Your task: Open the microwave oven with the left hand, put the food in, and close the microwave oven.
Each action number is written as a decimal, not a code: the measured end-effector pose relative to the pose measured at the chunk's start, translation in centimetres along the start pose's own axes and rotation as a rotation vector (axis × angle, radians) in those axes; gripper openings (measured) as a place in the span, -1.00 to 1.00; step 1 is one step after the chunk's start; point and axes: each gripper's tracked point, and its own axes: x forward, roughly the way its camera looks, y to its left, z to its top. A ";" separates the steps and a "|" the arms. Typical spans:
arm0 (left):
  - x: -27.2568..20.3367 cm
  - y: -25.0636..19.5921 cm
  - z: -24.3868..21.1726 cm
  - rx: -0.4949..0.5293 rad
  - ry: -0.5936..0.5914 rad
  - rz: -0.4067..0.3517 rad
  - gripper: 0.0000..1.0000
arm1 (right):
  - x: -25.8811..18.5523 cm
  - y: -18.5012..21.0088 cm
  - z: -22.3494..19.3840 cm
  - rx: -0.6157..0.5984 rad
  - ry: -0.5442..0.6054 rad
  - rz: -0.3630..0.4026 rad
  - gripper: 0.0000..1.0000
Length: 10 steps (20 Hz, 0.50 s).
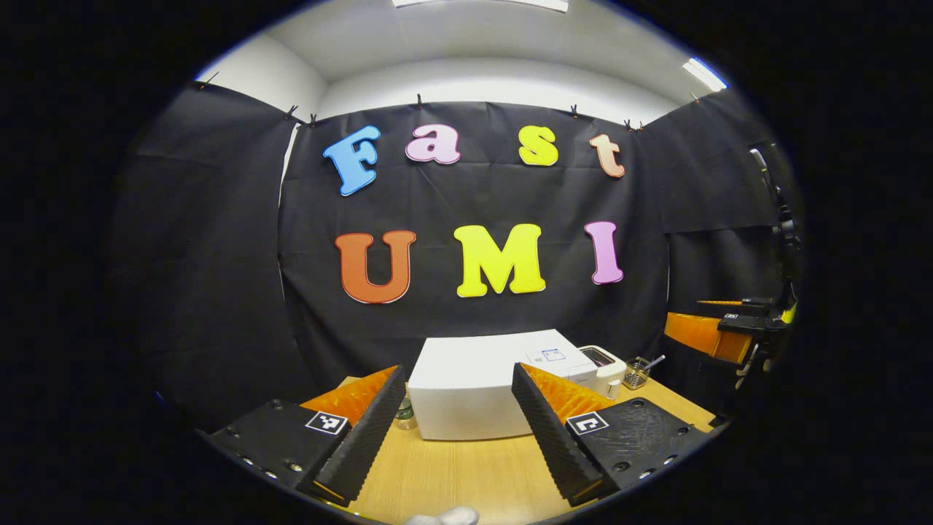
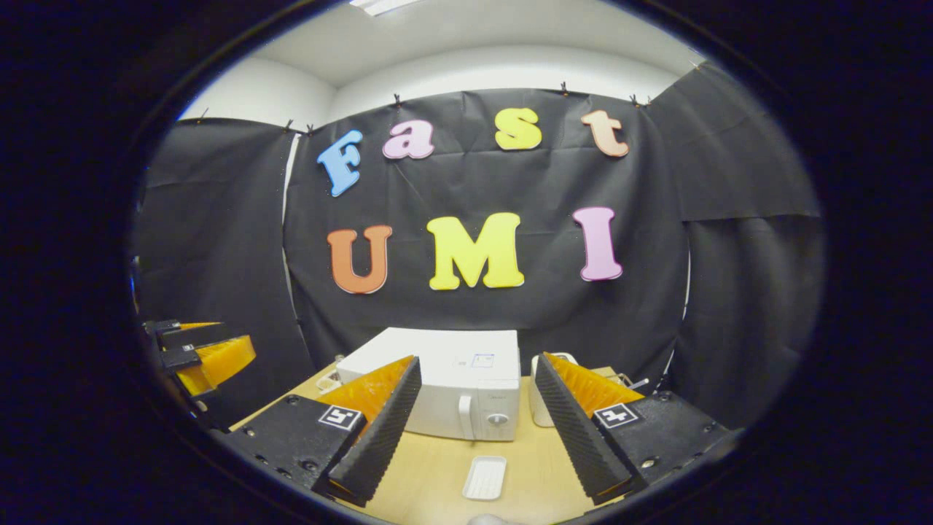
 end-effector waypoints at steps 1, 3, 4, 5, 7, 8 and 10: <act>-0.2 0.0 0.4 -0.009 -0.008 -0.002 0.86 | -0.3 0.0 0.3 -0.002 -0.008 -0.005 0.80; -0.3 0.3 1.0 -0.011 -0.025 0.002 0.87 | -0.9 -0.1 0.9 -0.008 -0.018 -0.018 1.00; -0.3 0.5 1.3 -0.013 -0.029 0.004 0.86 | -1.2 -0.1 1.0 -0.011 -0.020 -0.022 1.00; -0.4 0.4 1.5 -0.019 -0.035 0.003 0.86 | -1.4 0.0 1.1 -0.011 -0.021 -0.025 1.00; -0.6 0.4 2.3 -0.020 -0.054 -0.007 0.87 | -1.9 -0.2 1.1 -0.008 -0.022 -0.036 1.00; -0.6 0.5 2.5 -0.016 -0.060 -0.006 0.87 | -2.1 -0.2 1.1 -0.004 -0.021 -0.040 1.00; -0.7 0.6 2.7 -0.015 -0.065 -0.011 0.86 | -2.7 -0.4 1.3 0.002 -0.025 -0.049 1.00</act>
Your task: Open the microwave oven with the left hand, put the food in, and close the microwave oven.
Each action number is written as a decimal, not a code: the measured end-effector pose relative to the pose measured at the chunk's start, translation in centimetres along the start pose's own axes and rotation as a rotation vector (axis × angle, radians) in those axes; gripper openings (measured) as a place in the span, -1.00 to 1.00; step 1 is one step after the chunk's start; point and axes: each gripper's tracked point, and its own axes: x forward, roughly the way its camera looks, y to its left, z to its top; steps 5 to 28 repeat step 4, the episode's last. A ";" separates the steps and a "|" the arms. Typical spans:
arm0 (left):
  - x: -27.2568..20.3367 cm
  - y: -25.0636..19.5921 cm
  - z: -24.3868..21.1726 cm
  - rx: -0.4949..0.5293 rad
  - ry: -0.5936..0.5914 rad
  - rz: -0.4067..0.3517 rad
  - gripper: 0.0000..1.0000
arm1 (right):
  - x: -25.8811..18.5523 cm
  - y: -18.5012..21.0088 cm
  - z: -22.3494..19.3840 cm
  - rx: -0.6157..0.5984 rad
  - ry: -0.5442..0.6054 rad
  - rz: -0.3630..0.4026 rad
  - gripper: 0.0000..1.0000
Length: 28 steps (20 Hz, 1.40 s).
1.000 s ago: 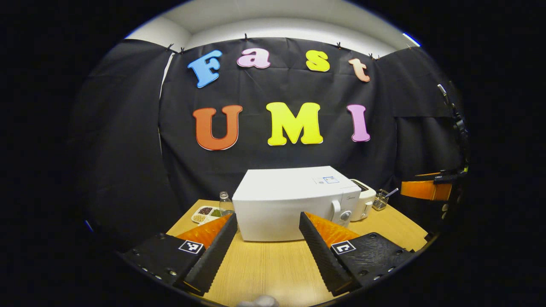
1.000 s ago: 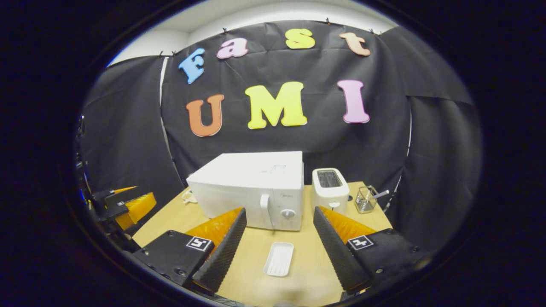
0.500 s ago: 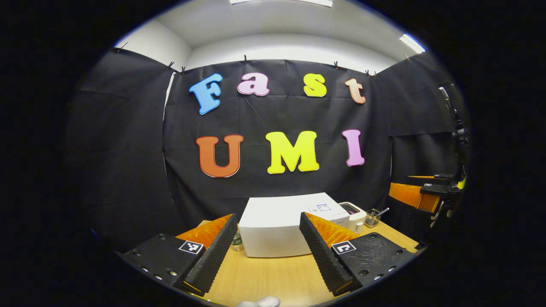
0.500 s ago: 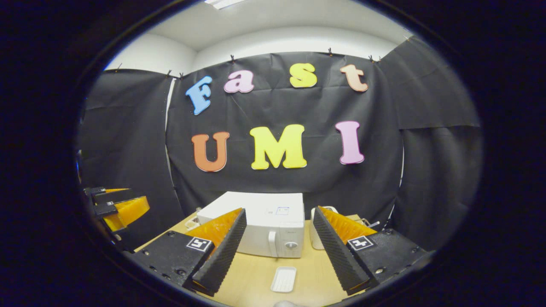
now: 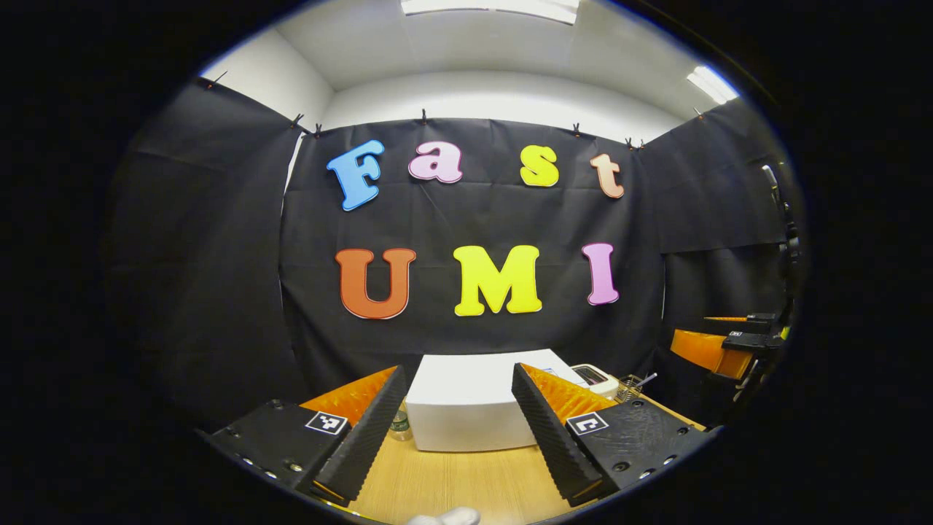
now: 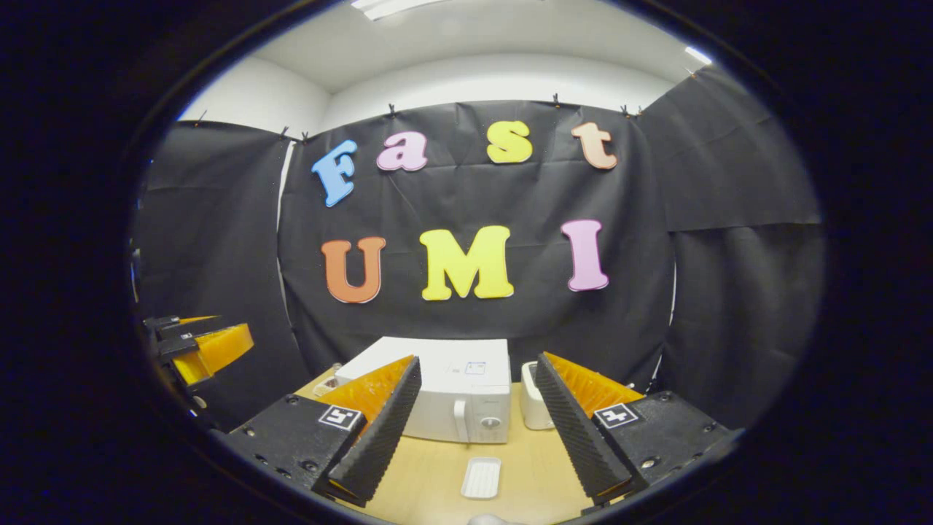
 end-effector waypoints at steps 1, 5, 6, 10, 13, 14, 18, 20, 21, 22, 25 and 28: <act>0.0 0.1 0.0 -0.003 0.002 0.000 0.86 | -0.2 -0.1 0.2 -0.001 -0.004 -0.004 1.00; -0.4 -0.1 0.1 -0.014 -0.007 -0.004 0.86 | -0.8 -0.2 0.8 -0.011 -0.016 -0.011 1.00; -0.4 -0.1 0.1 -0.014 -0.007 -0.004 0.86 | -0.8 -0.2 0.8 -0.011 -0.016 -0.011 1.00; -0.4 -0.1 0.1 -0.014 -0.007 -0.004 0.86 | -0.8 -0.2 0.8 -0.011 -0.016 -0.011 1.00; -0.4 -0.1 0.1 -0.014 -0.007 -0.004 0.86 | -0.8 -0.2 0.8 -0.011 -0.016 -0.011 1.00; -0.4 -0.1 0.1 -0.014 -0.007 -0.004 0.86 | -0.8 -0.2 0.8 -0.011 -0.016 -0.011 1.00; -0.4 -0.1 0.1 -0.014 -0.007 -0.004 0.86 | -0.8 -0.2 0.8 -0.011 -0.016 -0.011 1.00; -0.4 -0.1 0.1 -0.014 -0.007 -0.004 0.86 | -0.8 -0.2 0.8 -0.011 -0.016 -0.011 1.00; -0.4 -0.1 0.1 -0.014 -0.007 -0.004 0.86 | -0.8 -0.2 0.8 -0.011 -0.016 -0.011 1.00; -0.4 -0.1 0.1 -0.014 -0.007 -0.004 0.86 | -0.8 -0.2 0.8 -0.011 -0.016 -0.011 1.00; -0.4 -0.1 0.1 -0.014 -0.007 -0.004 0.86 | -0.8 -0.2 0.8 -0.011 -0.016 -0.011 1.00; -0.4 -0.1 0.1 -0.014 -0.007 -0.004 0.86 | -0.8 -0.2 0.8 -0.011 -0.016 -0.011 1.00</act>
